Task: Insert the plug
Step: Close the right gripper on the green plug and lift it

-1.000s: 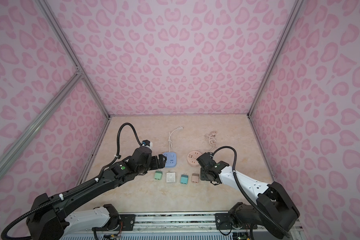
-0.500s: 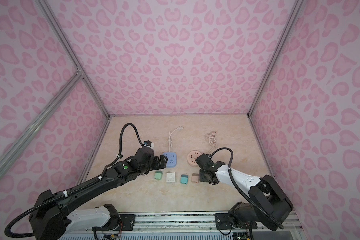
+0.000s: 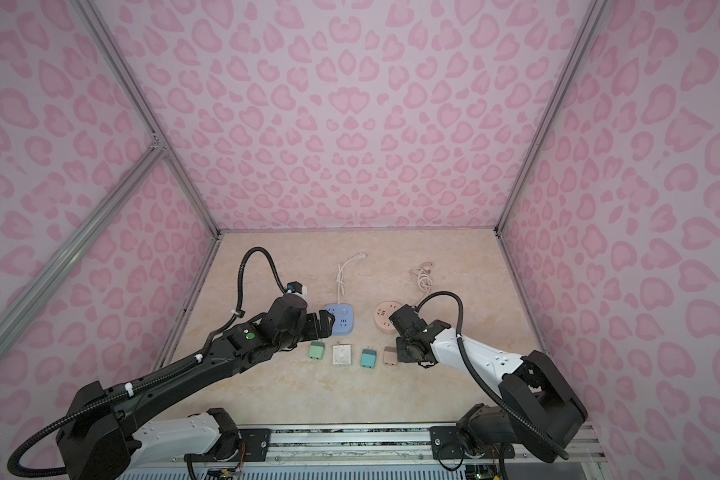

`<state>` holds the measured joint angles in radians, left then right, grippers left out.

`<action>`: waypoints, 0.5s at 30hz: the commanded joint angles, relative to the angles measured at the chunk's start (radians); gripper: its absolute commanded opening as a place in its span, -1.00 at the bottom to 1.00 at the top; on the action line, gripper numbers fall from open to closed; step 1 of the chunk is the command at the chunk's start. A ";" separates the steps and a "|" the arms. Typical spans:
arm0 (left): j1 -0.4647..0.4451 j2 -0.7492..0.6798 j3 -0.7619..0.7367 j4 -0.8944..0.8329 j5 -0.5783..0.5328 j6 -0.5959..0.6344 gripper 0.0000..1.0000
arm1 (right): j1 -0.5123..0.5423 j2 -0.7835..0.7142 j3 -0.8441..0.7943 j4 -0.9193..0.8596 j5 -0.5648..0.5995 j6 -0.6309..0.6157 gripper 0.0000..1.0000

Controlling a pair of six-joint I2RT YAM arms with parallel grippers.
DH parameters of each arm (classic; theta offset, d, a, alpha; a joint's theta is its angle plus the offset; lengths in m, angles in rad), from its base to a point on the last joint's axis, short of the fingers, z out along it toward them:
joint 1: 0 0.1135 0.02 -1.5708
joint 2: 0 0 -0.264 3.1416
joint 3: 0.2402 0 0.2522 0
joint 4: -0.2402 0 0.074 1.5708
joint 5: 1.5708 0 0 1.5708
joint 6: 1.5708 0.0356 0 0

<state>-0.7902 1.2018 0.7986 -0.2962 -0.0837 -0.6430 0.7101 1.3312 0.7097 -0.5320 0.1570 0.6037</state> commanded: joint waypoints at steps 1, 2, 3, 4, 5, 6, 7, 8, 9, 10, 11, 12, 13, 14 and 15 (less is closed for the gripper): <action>0.001 -0.004 0.025 -0.037 0.044 0.044 0.93 | 0.046 -0.072 0.063 -0.092 -0.033 -0.161 -1.00; 0.002 -0.002 0.031 -0.041 0.061 0.050 0.93 | 0.062 -0.095 0.085 -0.112 -0.045 -0.194 -1.00; 0.002 -0.001 0.035 -0.045 0.083 0.052 0.93 | 0.074 -0.117 0.103 -0.122 -0.082 -0.241 -1.00; 0.001 0.003 0.038 -0.042 0.109 0.054 0.93 | 0.084 -0.135 0.120 -0.131 -0.122 -0.272 -1.00; 0.002 0.006 0.038 -0.031 0.139 0.053 0.93 | 0.092 -0.149 0.130 -0.134 -0.155 -0.297 -1.00; 0.003 0.007 0.031 0.000 0.185 0.052 0.93 | 0.101 -0.166 0.137 -0.130 -0.187 -0.321 -1.00; 0.003 0.008 0.019 0.047 0.237 0.048 0.93 | 0.109 -0.178 0.142 -0.123 -0.214 -0.338 -1.00; 0.002 0.008 0.008 0.085 0.282 0.037 0.93 | 0.115 -0.187 0.147 -0.117 -0.238 -0.352 -1.00; 0.003 0.011 -0.001 0.134 0.327 0.023 0.93 | 0.123 -0.196 0.154 -0.113 -0.257 -0.362 -1.00; 0.003 0.017 -0.005 0.171 0.370 0.005 0.92 | 0.134 -0.200 0.164 -0.116 -0.257 -0.368 -1.00; 0.002 0.024 -0.009 0.195 0.398 -0.010 0.92 | 0.145 -0.205 0.173 -0.119 -0.257 -0.375 -1.00; 0.003 0.032 -0.011 0.220 0.425 -0.026 0.91 | 0.156 -0.208 0.182 -0.120 -0.253 -0.381 -1.00; 0.003 0.037 -0.012 0.239 0.447 -0.038 0.90 | 0.168 -0.209 0.188 -0.120 -0.246 -0.386 -1.00; 0.003 0.040 -0.014 0.257 0.461 -0.051 0.89 | 0.176 -0.211 0.189 -0.117 -0.246 -0.391 -1.00; 0.003 0.042 -0.019 0.281 0.482 -0.065 0.89 | 0.186 -0.209 0.189 -0.113 -0.244 -0.394 -1.00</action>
<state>-0.7895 1.2362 0.7895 -0.1448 0.2836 -0.6621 0.8795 1.1225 0.8940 -0.6361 -0.0643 0.2546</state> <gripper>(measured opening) 0.947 0.350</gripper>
